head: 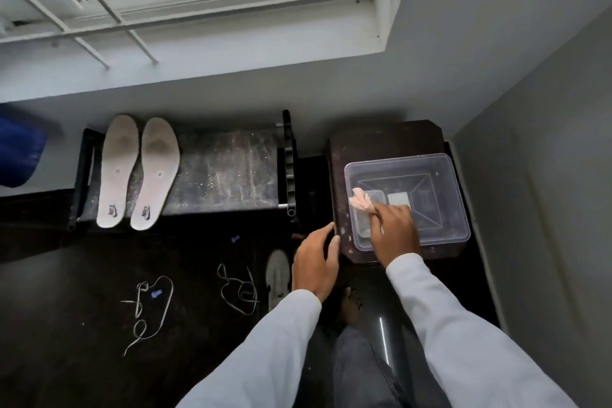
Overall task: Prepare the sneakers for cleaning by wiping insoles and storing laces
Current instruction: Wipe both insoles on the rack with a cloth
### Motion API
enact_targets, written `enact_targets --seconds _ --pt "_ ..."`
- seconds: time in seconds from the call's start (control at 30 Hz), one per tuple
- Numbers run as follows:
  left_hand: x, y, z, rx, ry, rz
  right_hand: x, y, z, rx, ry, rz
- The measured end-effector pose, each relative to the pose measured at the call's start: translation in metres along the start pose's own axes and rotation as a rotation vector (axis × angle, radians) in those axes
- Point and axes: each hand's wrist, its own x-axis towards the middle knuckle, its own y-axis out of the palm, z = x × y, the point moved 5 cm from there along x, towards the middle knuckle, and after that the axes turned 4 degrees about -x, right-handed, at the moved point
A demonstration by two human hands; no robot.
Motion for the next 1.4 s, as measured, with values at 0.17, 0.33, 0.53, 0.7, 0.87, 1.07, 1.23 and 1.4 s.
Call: enact_targets --seconds 0.17,0.33,0.53,0.7,0.87,1.07,1.23,1.4 --pt "-0.028 -0.054 0.005 -0.354 -0.085 -0.067 -0.048 -0.005 0.064 0.15 -0.092 -0.059" --pt "-0.063 -0.14 0.054 -0.49 -0.09 -0.047 -0.123 0.021 0.174 0.42 -0.027 0.054" --pt "-0.111 -0.259 0.133 -0.574 -0.095 -0.057 -0.2 0.066 0.29 0.606 0.123 0.284" --pt "-0.131 -0.318 0.185 -0.689 -0.178 -0.067 -0.234 0.093 0.354 0.588 0.054 0.394" --pt "-0.139 -0.345 0.199 -0.81 -0.263 -0.109 -0.243 0.1 0.382 0.534 0.111 0.276" --pt "-0.136 -0.358 0.192 -0.749 -0.27 -0.086 -0.236 0.099 0.389 0.596 0.166 0.352" --pt "-0.116 -0.369 0.186 -0.669 -0.221 -0.071 -0.221 0.103 0.392 0.648 0.193 0.327" --pt "-0.054 -0.4 0.204 -0.634 -0.295 -0.218 -0.185 0.12 0.395 0.681 0.3 0.24"
